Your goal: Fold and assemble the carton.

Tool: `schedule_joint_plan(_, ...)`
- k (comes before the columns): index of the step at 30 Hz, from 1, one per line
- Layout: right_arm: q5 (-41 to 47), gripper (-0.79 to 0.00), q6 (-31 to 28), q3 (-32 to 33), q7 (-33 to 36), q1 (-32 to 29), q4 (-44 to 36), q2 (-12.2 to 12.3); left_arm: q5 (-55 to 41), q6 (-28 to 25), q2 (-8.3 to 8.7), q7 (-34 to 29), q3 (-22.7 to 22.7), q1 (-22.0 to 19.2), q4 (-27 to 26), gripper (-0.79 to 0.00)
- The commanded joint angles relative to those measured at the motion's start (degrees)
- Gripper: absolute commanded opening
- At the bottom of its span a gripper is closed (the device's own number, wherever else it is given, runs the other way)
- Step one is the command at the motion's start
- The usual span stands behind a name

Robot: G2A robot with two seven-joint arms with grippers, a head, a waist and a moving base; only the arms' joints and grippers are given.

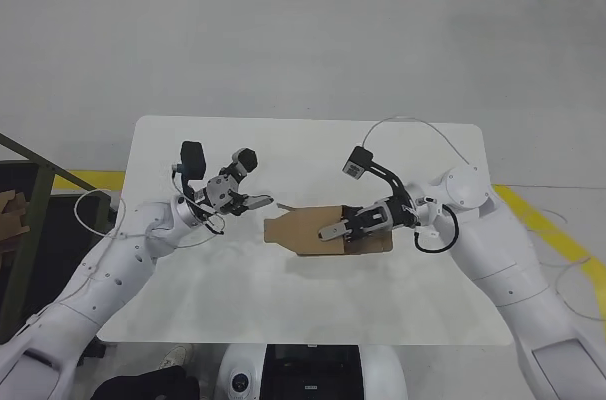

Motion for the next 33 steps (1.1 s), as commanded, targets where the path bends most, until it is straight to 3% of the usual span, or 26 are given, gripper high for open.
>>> schedule_joint_plan(1,0.03,-0.785,0.15,-0.33,0.08,0.13,-0.19,-0.08,-1.1,0.52,-0.51,-2.96,0.56,-0.67,0.18,0.0)
schedule_joint_plan(11,-0.32,-0.785,0.11,-1.1,-0.7,0.77,0.87,-0.36,-3.01,-0.48,-2.39,-6.34,1.18,-2.13,-0.82,0.0)
schedule_joint_plan(33,-0.19,-0.785,-0.59,0.85,-1.82,0.44,1.94,0.07,-2.19,-4.38,-3.29,-9.16,-2.9,2.55,-5.38,0.0)
